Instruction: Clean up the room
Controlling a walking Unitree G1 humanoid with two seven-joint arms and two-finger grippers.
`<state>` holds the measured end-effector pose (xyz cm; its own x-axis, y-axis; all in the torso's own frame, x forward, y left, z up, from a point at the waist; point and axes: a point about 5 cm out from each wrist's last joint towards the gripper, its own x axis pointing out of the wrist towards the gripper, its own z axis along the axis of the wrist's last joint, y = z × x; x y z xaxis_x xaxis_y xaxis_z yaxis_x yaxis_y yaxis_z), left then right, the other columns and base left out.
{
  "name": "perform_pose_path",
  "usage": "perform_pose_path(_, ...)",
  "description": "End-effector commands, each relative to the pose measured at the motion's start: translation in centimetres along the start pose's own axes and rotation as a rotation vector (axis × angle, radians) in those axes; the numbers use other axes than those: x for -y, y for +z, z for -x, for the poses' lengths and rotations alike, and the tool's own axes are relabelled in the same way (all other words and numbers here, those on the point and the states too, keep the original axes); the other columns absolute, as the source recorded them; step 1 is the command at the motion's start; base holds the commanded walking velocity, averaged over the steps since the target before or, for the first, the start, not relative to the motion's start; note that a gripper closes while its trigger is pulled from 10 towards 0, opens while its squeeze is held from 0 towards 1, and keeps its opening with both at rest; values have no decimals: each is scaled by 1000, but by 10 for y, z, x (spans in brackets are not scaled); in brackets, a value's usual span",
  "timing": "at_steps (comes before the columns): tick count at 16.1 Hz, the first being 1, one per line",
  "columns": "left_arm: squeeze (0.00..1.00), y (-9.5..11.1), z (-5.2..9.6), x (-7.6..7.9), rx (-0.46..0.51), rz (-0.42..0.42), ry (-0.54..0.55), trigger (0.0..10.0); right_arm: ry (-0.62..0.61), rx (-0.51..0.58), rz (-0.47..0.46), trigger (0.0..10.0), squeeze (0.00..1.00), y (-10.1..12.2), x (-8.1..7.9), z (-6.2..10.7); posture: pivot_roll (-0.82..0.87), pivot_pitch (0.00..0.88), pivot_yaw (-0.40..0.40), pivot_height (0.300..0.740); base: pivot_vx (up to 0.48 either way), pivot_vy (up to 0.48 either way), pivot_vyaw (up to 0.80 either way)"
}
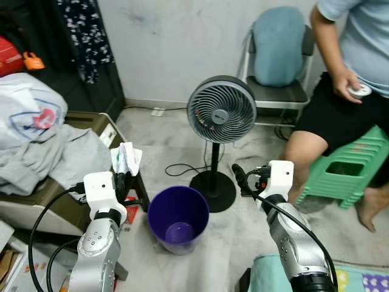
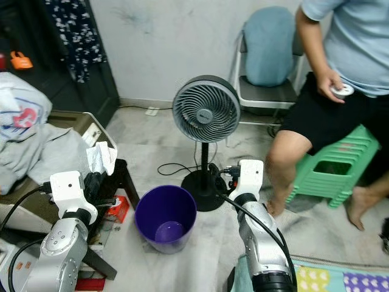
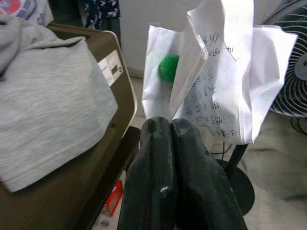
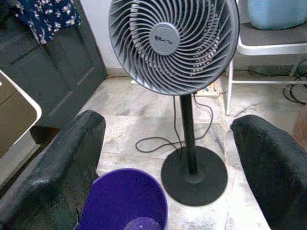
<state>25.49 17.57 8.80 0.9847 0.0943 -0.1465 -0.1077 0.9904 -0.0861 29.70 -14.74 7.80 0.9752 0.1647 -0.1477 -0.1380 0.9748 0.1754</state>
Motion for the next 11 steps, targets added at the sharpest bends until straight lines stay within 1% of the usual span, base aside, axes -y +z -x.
perform_pose_path(1, 0, 0, 0, -2, -1, -5, 2, 0, 1, -3, -6, 10000, 0, 0, 1, -1, -112, 0, 25, 740, 247, 0, 0)
perform_pose_path(3, 0, 0, 0, -1, -2, -7, -3, 0, 1, -3, -7, 10000, 0, 0, 0, -1, -112, 0, 26, 740, 315, 0, 0)
perform_pose_path(11, 0, 0, 0, 0, -6, -11, -10, 0, -1, -2, -8, 10000, 0, 0, 1, -1, -114, 0, 27, 740, 372, 282, 0)
